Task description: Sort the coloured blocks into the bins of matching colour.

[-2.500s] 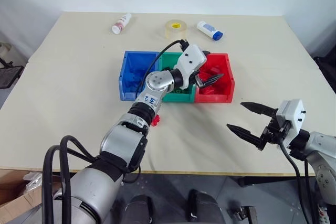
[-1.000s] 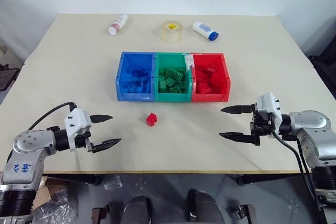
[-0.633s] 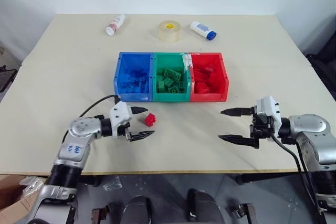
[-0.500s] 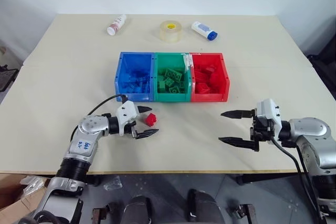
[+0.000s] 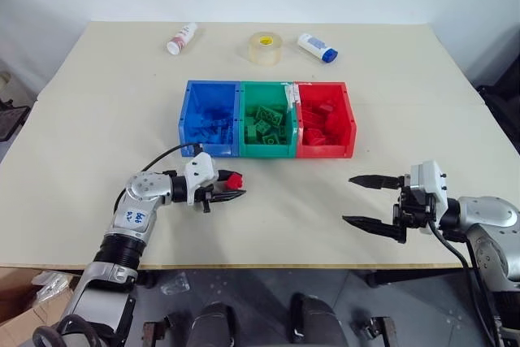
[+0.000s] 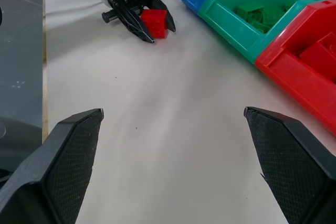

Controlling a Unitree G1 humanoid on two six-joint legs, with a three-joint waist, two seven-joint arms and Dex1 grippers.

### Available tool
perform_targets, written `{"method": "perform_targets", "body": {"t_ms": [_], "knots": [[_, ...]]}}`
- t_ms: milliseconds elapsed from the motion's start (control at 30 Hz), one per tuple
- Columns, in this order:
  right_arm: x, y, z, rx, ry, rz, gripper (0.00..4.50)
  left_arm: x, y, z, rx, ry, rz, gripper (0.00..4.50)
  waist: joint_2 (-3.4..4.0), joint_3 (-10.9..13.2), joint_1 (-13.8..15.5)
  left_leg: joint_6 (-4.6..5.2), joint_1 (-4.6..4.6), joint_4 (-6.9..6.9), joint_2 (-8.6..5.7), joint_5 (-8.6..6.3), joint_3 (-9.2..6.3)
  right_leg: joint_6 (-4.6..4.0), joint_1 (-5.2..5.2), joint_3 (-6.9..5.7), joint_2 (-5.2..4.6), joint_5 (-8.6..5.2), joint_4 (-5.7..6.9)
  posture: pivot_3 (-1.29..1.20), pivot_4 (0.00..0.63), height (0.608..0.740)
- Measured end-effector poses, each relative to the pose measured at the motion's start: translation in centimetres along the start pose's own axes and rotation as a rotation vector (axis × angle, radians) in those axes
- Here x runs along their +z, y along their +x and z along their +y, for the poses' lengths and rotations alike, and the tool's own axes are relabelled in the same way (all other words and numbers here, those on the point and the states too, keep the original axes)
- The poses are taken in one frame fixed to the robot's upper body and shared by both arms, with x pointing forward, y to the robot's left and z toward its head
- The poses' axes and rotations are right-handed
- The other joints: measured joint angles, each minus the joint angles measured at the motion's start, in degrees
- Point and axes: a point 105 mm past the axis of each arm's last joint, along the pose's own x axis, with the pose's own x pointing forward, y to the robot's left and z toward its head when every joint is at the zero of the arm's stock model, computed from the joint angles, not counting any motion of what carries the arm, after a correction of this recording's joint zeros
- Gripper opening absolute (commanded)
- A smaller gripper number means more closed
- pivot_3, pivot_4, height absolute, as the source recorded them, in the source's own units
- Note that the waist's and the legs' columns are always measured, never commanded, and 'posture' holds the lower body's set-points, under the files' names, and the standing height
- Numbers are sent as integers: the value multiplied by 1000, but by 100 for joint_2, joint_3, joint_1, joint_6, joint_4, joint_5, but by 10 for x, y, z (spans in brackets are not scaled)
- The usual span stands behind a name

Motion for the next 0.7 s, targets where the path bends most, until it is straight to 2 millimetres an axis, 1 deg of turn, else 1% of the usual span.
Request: {"method": "perform_targets", "body": {"t_ms": [67,100,167,300,367,500,567,633,700], "knots": [[0,-1,-2,-17,-1,-2,4500,4,2,1,-7,5,-15,1580,0,0,0,0,-1,1,0,0,0,0,0,0,0,0,0,0,150,740],[1,-1,-3,-30,-2,-7,4500,11,5,3,-12,15,-33,1580,0,0,12,0,-2,4,0,0,-1,0,0,0,0,0,1,0,150,740],[6,-4,-8,-69,-4,-38,4500,29,11,9,-21,50,-81,1580,-1,0,48,1,-5,13,0,-1,-5,1,3,-2,0,0,1,0,150,740],[11,-7,-13,-123,-11,-66,4500,74,30,23,-34,141,-187,1580,-1,0,106,4,-6,23,0,-2,-5,4,7,-2,0,3,0,0,150,740],[13,-8,-13,-142,-15,-78,4500,92,39,29,-41,167,-227,1580,-1,0,126,4,-6,24,-1,-2,-4,5,7,-1,0,3,0,0,150,740],[13,-8,-10,-177,-14,-91,4500,125,70,48,-32,163,-300,1580,-3,2,161,10,-19,35,-4,-6,-11,11,8,-5,0,6,-8,0,150,740],[12,-9,-7,-193,-13,-96,4500,137,83,54,-22,176,-309,1580,-3,2,152,15,-24,35,-6,-8,-10,18,8,-5,0,10,-18,0,150,740],[11,-9,-4,-211,-7,-97,4500,146,98,57,-12,184,-309,1580,-4,2,151,20,-32,36,-7,-11,-10,22,8,-6,0,12,-33,0,150,740],[9,-12,-2,-240,-2,-98,4500,151,113,57,1,169,-305,1580,-5,3,148,22,-39,36,-9,-13,-14,26,7,-7,0,15,-42,0,150,740]]}}
